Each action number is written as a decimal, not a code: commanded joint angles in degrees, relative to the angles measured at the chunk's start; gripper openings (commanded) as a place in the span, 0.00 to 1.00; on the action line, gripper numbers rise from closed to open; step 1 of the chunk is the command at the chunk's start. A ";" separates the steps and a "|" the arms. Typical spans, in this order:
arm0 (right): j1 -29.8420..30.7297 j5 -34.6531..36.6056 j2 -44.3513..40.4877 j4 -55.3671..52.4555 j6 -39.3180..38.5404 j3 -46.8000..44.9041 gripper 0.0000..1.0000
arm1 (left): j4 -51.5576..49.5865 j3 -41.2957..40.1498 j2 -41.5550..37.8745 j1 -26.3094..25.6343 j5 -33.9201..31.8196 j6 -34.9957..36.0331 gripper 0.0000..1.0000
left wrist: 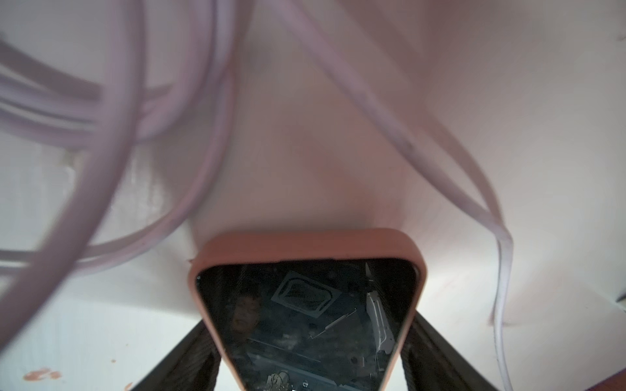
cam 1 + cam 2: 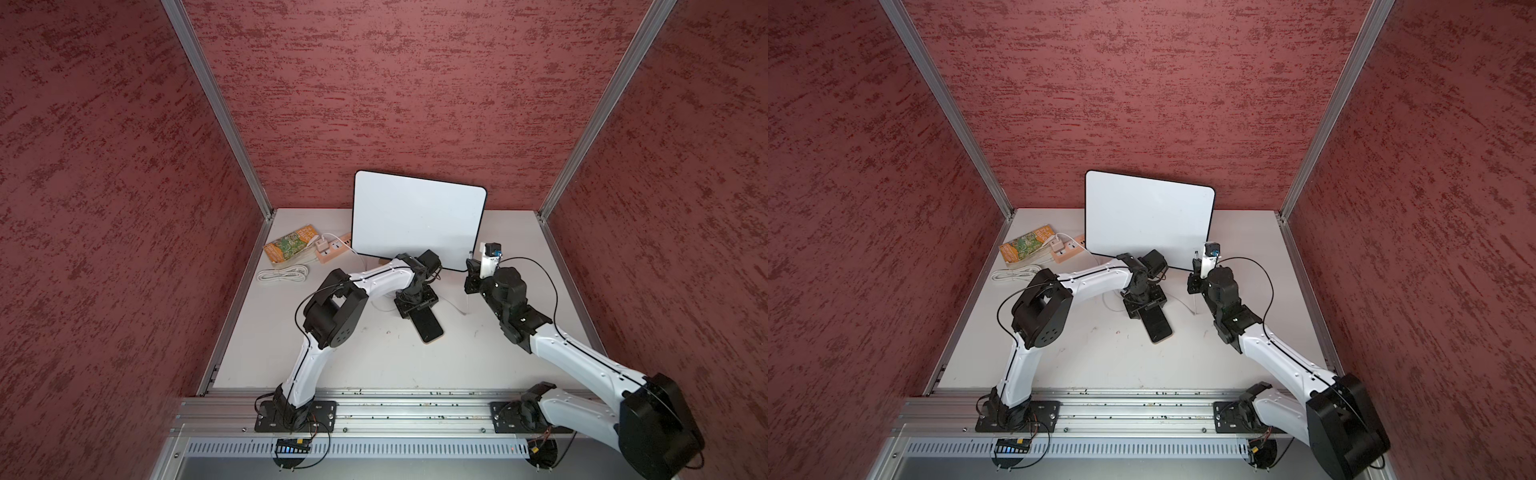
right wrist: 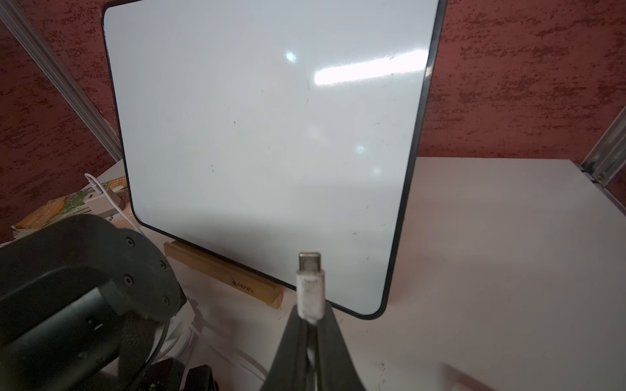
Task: Plug the charging cable into the phone
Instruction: Pick up the phone at the center of the board.
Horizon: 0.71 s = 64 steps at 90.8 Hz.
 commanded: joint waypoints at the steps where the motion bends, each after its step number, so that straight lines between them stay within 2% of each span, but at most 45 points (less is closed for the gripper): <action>1: -0.62 -2.95 1.14 1.18 0.89 0.92 0.00 | 8.88 -9.19 5.44 1.16 1.46 -0.62 0.00; 27: -0.47 -5.49 1.93 -0.11 1.68 2.52 0.00 | 10.92 -13.04 -0.05 3.82 0.72 -0.14 0.00; 64: -0.12 -7.98 3.32 -2.95 1.10 5.09 0.00 | 7.47 -13.37 -12.81 4.68 -5.63 2.61 0.00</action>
